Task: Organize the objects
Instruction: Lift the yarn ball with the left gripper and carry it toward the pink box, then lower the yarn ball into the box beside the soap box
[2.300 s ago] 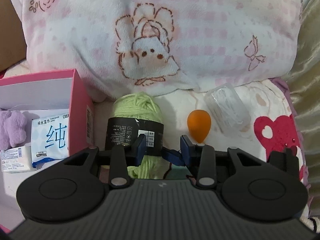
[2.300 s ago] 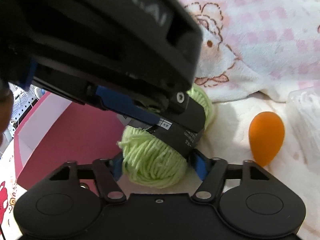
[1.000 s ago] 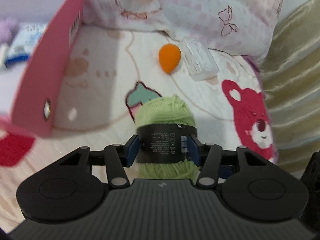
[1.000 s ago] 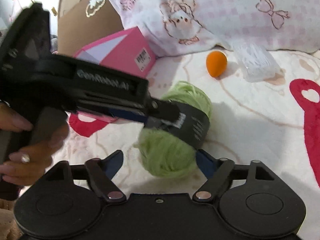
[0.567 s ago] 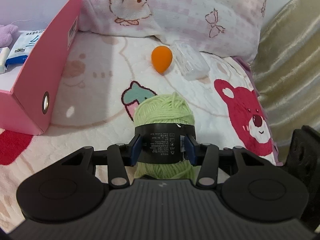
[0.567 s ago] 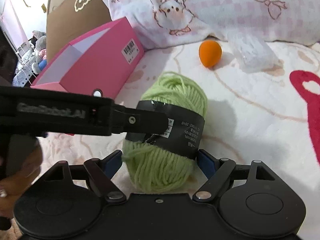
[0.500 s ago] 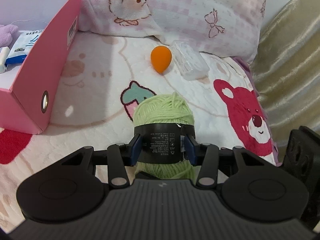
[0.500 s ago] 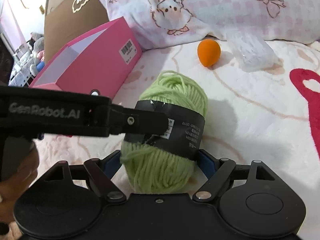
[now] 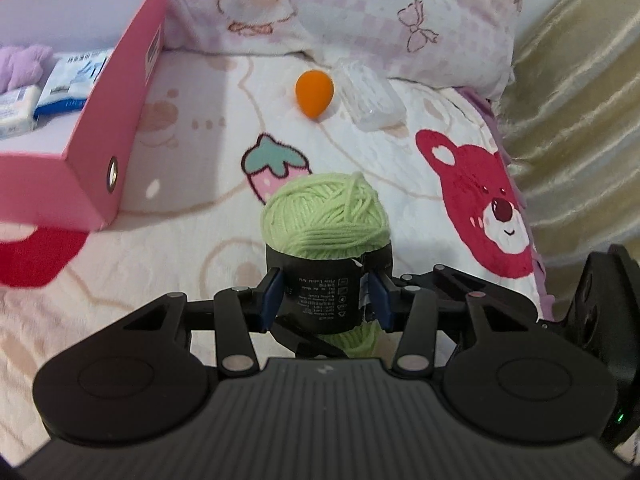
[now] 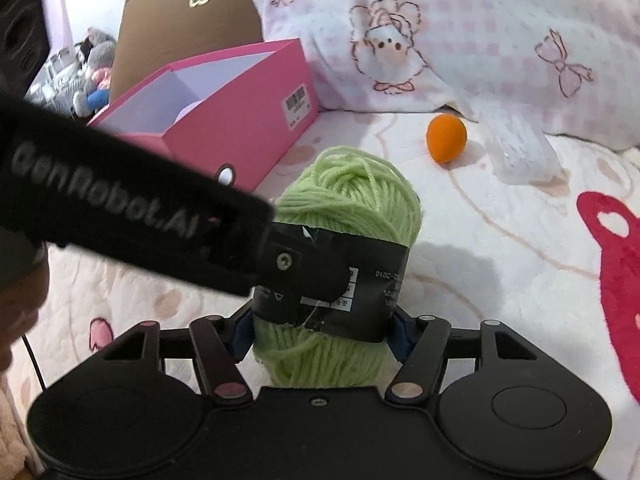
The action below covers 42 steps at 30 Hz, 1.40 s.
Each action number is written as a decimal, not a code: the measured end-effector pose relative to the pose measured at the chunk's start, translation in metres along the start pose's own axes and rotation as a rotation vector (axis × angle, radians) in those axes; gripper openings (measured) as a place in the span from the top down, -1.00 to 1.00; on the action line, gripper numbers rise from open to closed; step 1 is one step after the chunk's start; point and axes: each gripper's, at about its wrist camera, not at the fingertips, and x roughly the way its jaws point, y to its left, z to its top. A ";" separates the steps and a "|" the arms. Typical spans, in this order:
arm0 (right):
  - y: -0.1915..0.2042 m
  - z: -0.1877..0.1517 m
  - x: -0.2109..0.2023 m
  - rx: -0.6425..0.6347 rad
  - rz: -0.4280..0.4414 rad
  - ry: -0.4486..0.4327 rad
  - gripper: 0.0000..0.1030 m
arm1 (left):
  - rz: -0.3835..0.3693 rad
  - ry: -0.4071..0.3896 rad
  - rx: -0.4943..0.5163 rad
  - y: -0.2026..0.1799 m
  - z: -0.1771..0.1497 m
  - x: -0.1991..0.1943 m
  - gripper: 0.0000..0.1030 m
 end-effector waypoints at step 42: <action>0.086 0.058 -0.081 -0.219 0.117 0.078 -0.33 | -0.020 -0.111 -0.120 0.011 -0.024 -0.143 -0.01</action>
